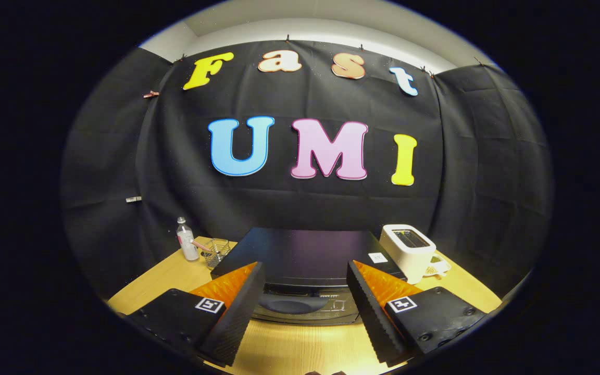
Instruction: Open the toaster oven, put the food inside, and close the toaster oven door.
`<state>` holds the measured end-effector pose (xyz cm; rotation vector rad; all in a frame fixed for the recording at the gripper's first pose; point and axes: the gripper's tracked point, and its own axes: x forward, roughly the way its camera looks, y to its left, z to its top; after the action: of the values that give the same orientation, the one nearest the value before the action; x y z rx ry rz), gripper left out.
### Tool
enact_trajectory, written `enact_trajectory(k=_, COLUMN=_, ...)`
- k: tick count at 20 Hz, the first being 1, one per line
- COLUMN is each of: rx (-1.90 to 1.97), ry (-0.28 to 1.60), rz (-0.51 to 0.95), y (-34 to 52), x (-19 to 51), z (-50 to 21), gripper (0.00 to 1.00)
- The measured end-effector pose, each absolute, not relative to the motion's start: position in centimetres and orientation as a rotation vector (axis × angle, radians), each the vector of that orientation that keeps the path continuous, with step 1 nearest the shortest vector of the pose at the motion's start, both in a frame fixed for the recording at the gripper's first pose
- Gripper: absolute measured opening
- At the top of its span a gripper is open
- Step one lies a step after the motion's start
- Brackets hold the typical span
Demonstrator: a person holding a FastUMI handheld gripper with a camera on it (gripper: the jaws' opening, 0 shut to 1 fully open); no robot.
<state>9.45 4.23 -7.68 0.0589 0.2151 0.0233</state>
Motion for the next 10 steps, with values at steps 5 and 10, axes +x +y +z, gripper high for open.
enact_trajectory(k=5, rx=0.121, ry=0.406, rz=0.011, y=5.8, x=11.6, z=-13.6, gripper=0.98)
enact_trajectory(k=10, rx=0.076, ry=0.434, rz=0.013, y=6.3, x=12.8, z=-15.2, gripper=0.98)
